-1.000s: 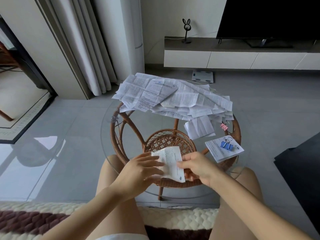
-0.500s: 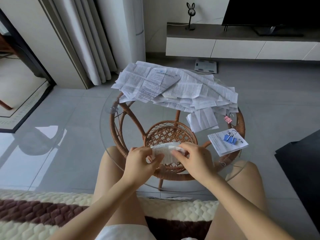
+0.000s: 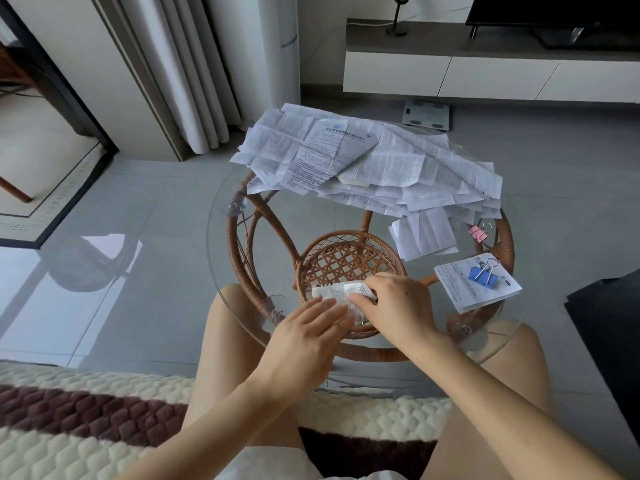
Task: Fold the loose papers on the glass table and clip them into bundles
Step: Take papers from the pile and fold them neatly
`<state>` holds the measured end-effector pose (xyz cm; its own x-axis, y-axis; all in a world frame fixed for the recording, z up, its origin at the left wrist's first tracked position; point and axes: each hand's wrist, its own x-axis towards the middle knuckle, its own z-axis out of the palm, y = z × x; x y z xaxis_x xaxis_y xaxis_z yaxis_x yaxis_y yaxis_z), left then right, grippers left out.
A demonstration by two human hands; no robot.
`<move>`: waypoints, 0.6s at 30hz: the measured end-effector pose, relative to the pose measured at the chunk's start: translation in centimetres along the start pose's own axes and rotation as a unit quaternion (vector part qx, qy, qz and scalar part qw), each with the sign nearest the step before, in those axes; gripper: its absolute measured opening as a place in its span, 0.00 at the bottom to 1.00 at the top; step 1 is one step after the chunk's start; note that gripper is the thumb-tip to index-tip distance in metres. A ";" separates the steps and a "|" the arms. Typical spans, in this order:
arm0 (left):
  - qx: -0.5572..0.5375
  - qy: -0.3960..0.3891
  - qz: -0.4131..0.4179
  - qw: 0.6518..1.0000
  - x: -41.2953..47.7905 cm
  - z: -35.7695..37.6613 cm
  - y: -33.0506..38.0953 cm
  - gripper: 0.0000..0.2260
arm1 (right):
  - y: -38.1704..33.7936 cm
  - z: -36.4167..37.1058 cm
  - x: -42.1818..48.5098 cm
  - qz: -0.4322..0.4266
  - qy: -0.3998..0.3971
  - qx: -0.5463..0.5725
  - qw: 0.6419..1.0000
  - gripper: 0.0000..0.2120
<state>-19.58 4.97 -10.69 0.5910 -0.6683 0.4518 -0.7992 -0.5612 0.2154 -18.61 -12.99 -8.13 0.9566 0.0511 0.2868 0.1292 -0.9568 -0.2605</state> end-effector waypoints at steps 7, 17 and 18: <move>-0.024 -0.052 -0.003 0.998 0.0 -0.2 -0.7 0.14 | 0.0 0.0 0.4 0.017 -0.006 0.023 1.000 0.21; -0.020 -0.053 0.012 0.998 0.0 -0.3 -1.2 0.13 | -0.3 -0.3 0.7 0.021 -0.019 -0.002 1.000 0.17; -0.017 -0.054 0.011 0.998 -0.1 -0.2 -1.2 0.13 | -0.5 -0.4 0.7 0.024 -0.024 -0.009 0.999 0.18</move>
<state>-18.65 5.83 -10.77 0.5800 -0.7299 0.3617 -0.8144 -0.5299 0.2366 -18.07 -12.62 -7.47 0.9731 0.0179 0.2299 0.0785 -0.9632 -0.2570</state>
